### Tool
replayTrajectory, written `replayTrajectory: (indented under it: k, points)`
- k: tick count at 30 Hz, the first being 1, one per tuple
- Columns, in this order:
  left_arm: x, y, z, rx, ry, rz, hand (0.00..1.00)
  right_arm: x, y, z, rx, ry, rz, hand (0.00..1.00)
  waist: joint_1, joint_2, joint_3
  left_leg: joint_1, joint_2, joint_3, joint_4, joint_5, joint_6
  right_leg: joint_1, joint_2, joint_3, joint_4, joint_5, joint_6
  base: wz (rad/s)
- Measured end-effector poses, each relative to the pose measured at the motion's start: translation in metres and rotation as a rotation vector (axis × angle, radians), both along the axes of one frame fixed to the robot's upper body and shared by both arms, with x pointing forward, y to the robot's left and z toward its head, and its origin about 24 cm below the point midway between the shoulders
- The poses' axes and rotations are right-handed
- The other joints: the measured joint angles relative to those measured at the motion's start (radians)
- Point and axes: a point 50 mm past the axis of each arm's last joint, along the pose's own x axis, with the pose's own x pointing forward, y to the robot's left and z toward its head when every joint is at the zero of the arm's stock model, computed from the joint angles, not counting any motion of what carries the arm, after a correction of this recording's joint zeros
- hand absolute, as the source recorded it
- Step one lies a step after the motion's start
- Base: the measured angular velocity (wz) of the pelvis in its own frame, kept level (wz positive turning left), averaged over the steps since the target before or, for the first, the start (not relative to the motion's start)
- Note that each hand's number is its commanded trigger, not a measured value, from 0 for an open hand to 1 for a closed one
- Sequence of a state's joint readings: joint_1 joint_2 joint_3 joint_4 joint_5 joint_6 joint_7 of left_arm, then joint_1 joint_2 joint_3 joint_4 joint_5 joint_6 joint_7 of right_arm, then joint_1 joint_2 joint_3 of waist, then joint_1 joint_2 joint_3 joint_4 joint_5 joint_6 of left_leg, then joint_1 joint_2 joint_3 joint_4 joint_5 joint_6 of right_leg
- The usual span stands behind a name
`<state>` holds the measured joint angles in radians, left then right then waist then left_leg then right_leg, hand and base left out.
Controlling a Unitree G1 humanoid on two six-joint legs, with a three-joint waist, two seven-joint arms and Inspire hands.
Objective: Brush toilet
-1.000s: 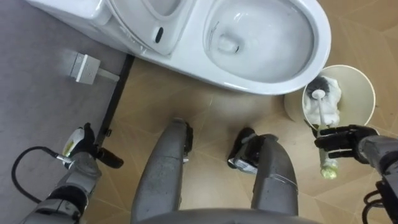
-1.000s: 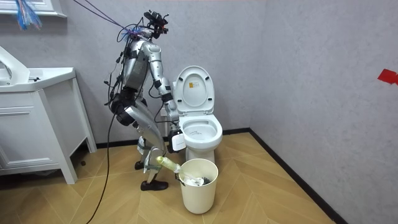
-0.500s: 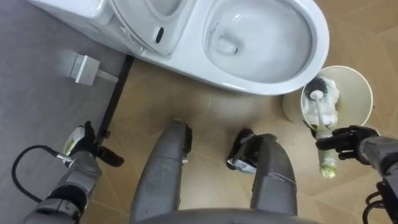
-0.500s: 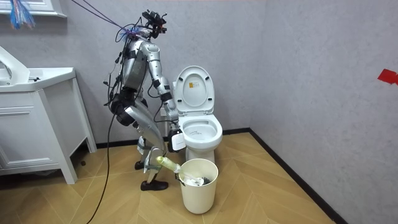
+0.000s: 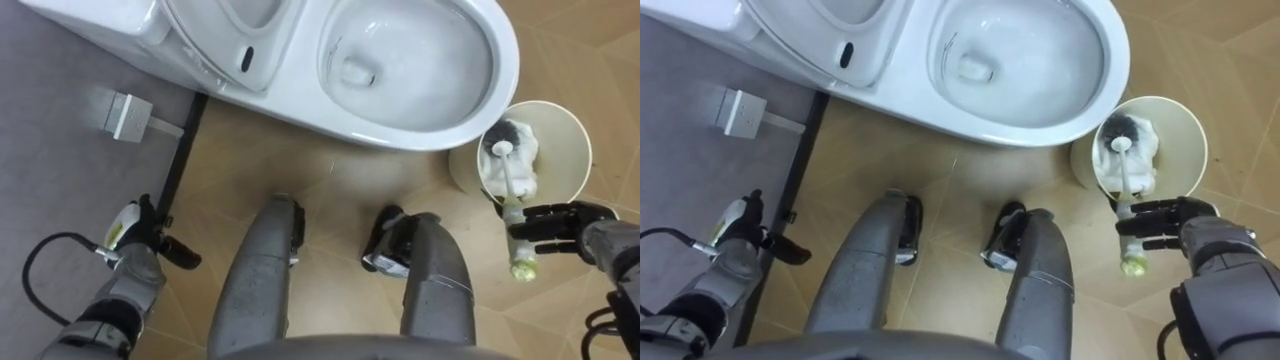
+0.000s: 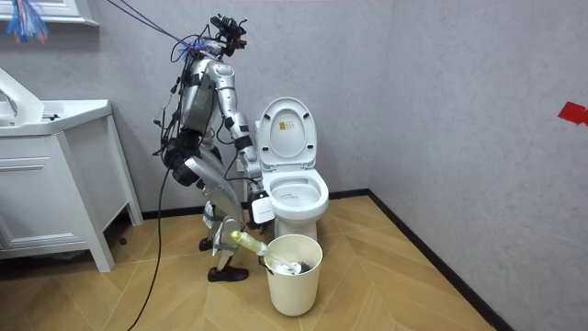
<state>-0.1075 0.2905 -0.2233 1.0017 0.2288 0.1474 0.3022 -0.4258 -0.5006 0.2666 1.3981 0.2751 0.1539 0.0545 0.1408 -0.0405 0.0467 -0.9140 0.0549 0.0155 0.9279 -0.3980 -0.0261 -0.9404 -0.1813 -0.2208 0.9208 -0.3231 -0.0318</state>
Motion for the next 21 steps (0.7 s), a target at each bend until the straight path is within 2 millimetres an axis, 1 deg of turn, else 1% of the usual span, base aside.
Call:
replayTrajectory:
  k: [7, 10, 15, 17, 21]
  points:
    - [-0.01, -0.002, -0.005, 0.003, 0.031, -0.018, 0.0, 0.002, -0.002, 0.002, -0.018, -0.021, -0.024, 0.0, -0.021, -0.004, -0.0006, 0.044, 0.001, 0.003, -0.018, 0.001, 0.001, 0.044, 0.004, 0.002, -0.021, 0.001, 0.003, 0.0]
    - [-0.012, -0.001, -0.006, 0.005, 0.042, -0.014, 0.0, 0.002, -0.002, 0.003, -0.014, -0.029, -0.034, 0.0, -0.025, -0.018, -0.0017, 0.063, 0.004, 0.013, -0.03, 0.001, 0.001, 0.054, 0.011, 0.014, -0.029, 0.004, 0.006, -0.08]
    - [-0.012, 0.0, -0.006, 0.006, 0.048, -0.014, 0.0, 0.002, -0.002, 0.003, -0.011, -0.036, -0.04, 0.0, -0.03, -0.02, -0.0021, 0.073, 0.01, 0.014, -0.034, 0.0, 0.001, 0.065, 0.022, 0.019, -0.042, 0.008, 0.01, -0.04]
    - [-0.013, 0.001, -0.007, 0.008, 0.054, -0.012, 0.0, 0.001, -0.002, 0.002, -0.005, -0.038, -0.049, 0.0, -0.027, -0.019, -0.0022, 0.073, 0.018, 0.016, -0.036, 0.0, 0.001, 0.066, 0.033, 0.023, -0.054, 0.015, 0.01, -0.1]
    - [-0.015, 0.001, -0.008, 0.004, 0.067, -0.011, 0.0, 0.0, -0.002, 0.001, 0.006, -0.04, -0.064, 0.0, -0.029, -0.019, -0.0022, 0.078, 0.02, 0.016, -0.036, 0.0, 0.001, 0.072, 0.035, 0.023, -0.054, 0.015, 0.01, -0.02]
